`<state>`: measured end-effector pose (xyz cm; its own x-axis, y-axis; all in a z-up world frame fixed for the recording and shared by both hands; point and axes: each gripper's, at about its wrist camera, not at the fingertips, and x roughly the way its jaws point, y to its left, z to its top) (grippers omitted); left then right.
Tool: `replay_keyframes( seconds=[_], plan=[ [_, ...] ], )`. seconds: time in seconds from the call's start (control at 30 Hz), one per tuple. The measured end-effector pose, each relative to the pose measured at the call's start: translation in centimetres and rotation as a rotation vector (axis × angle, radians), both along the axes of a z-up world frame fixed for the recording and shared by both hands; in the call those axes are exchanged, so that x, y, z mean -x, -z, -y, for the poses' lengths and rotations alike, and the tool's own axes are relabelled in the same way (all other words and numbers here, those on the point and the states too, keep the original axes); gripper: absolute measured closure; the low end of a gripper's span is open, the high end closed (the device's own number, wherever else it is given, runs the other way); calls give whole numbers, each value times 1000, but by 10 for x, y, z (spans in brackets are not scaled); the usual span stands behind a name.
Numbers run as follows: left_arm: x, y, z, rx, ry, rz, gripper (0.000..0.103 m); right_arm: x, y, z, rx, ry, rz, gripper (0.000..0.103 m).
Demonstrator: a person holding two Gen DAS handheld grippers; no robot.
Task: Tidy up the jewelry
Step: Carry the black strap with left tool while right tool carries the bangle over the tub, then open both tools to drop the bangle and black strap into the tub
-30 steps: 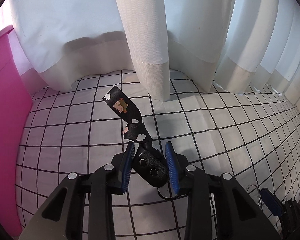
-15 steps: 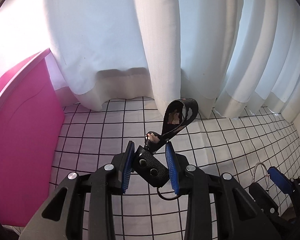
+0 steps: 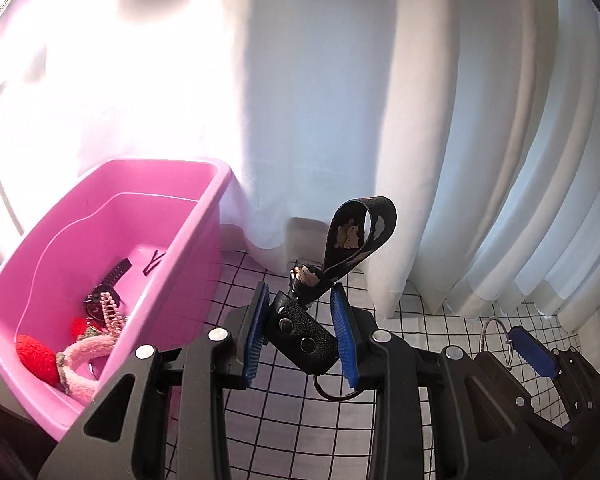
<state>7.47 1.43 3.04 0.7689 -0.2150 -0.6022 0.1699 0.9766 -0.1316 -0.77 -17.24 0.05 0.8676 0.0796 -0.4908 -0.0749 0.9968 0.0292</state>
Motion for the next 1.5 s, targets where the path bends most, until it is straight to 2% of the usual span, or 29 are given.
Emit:
replay_keyframes(
  seconds=[0.13,0.27,0.43,0.6,0.9,1.2,1.5],
  plan=[
    [8,-25,-37,6,-115,30,72,-18,-31,-30,8,-124,55,58],
    [11,-38,-79,-4,-233,38,72,-39,-58,-69,8,-243,103,58],
    [10,-38,-132,-27,-346,33,72,-73,-79,-122,6,-363,123,58],
    [-3,-22,-180,-16,-408,-11,72,-108,-85,-175,17,-446,100,58],
    [-44,14,-222,8,-459,-119,72,-178,-60,-236,24,-524,-60,58],
    [-73,40,-229,30,-503,-274,72,-240,-29,-256,38,-569,-290,58],
    [-92,63,-237,52,-527,-451,71,-272,-9,-273,72,-581,-446,58]
  ],
)
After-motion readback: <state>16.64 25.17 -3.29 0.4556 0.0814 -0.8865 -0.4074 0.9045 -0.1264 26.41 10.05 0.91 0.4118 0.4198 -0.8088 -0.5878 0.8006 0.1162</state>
